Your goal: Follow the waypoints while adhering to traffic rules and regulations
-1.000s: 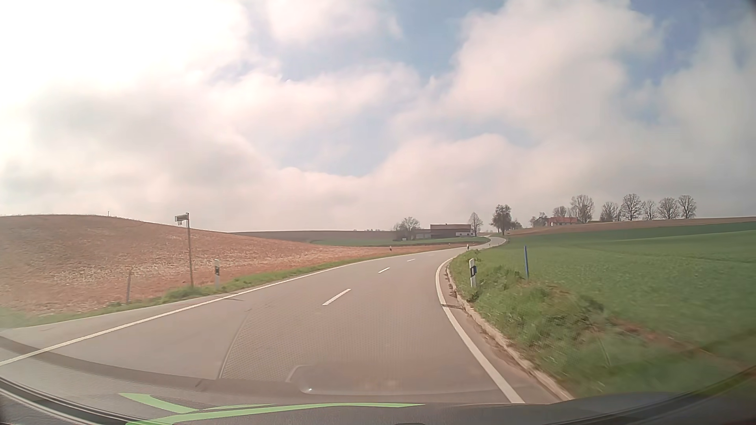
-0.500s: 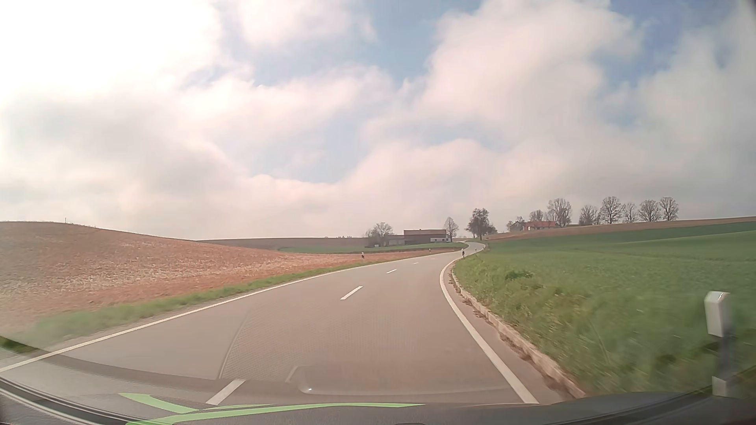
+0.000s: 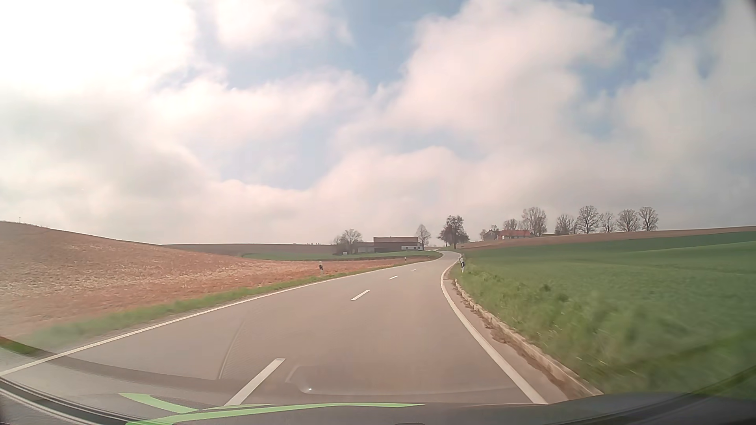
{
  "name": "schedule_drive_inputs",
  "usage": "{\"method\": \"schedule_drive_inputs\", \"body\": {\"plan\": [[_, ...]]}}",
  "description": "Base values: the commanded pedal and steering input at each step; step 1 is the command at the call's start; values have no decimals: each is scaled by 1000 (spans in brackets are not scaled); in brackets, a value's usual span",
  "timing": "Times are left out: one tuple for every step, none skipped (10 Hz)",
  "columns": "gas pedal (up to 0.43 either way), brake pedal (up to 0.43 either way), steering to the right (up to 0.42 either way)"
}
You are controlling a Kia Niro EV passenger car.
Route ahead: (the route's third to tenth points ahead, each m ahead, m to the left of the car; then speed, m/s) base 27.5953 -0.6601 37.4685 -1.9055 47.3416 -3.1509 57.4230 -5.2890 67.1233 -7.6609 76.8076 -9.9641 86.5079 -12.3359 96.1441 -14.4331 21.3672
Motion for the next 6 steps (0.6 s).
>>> {"method": "schedule_drive_inputs", "body": {"plan": [[260,0,38],[260,0,38],[268,0,38],[280,0,37],[287,0,37],[287,0,35]]}}
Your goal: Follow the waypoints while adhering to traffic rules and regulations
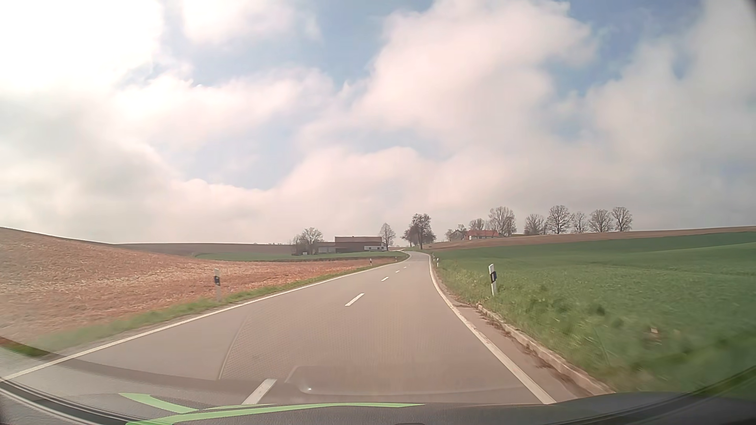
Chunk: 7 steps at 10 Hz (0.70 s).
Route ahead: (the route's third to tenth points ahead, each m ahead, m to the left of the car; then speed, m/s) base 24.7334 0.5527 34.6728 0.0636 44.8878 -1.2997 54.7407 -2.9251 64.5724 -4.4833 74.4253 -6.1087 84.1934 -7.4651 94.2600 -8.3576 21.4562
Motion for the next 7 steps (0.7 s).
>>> {"method": "schedule_drive_inputs", "body": {"plan": [[299,0,33],[299,0,31],[311,0,28],[319,0,26],[319,0,24],[331,0,21],[331,0,19]]}}
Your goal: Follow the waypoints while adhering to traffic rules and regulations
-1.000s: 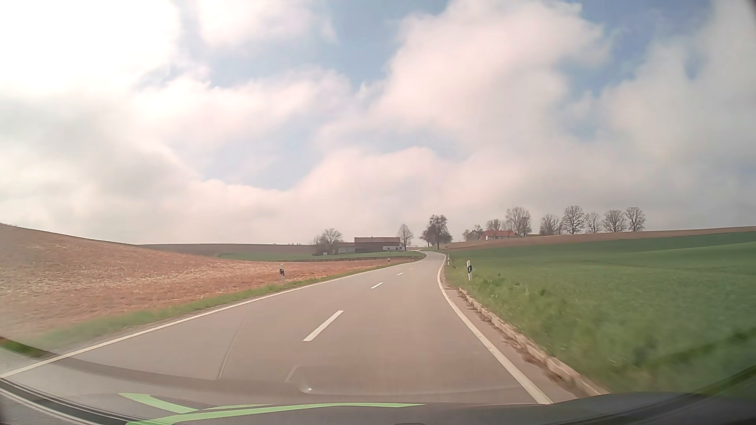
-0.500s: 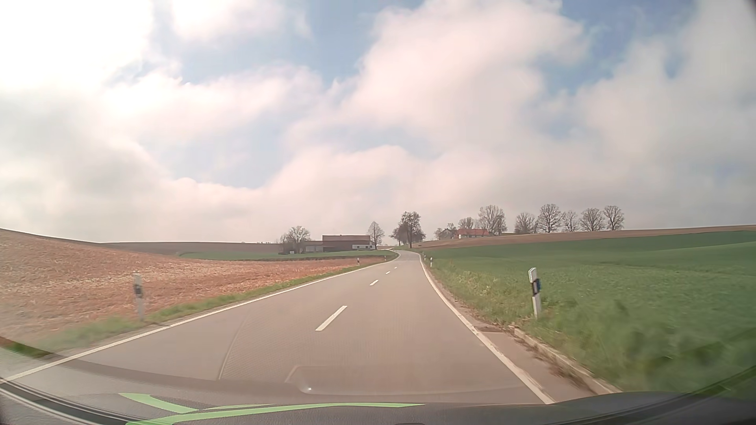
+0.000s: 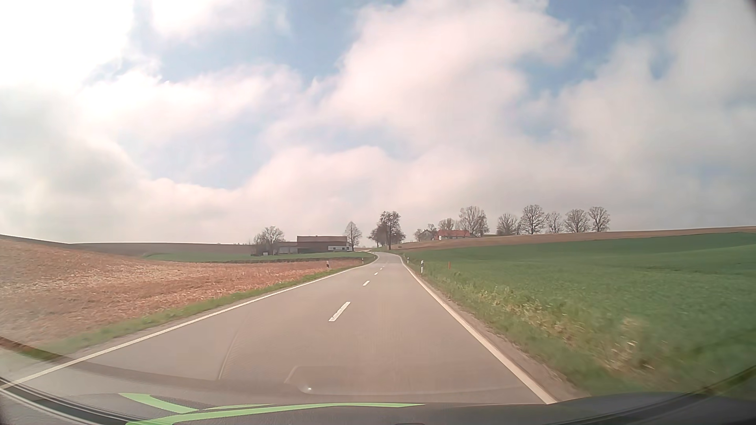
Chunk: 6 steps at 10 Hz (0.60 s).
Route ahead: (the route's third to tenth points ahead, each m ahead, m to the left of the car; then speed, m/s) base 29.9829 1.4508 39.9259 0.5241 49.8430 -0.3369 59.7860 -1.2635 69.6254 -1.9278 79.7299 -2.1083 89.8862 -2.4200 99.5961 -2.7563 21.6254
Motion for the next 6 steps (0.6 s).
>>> {"method": "schedule_drive_inputs", "body": {"plan": [[331,0,16],[339,0,15],[339,0,15],[339,0,15],[339,0,14],[350,0,11]]}}
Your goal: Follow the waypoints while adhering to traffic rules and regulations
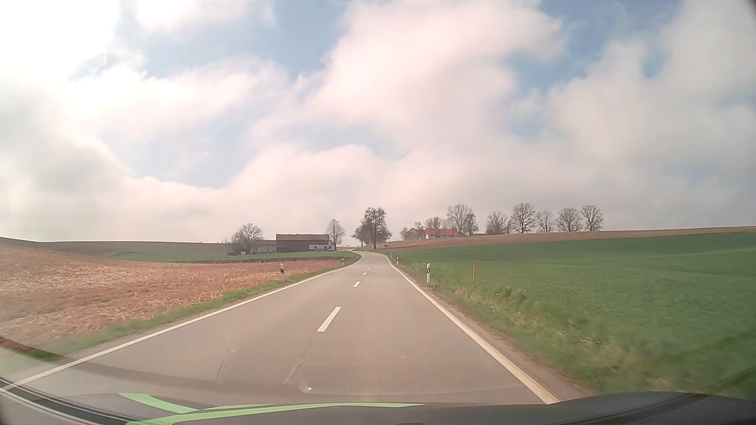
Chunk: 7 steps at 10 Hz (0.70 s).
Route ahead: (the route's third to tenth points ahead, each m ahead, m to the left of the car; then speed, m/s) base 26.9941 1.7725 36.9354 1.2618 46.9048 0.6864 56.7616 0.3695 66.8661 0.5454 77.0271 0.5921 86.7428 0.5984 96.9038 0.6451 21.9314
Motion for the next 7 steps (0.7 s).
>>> {"method": "schedule_drive_inputs", "body": {"plan": [[350,0,8],[358,0,6],[358,0,5],[358,0,4],[370,0,3],[370,0,3],[370,0,3]]}}
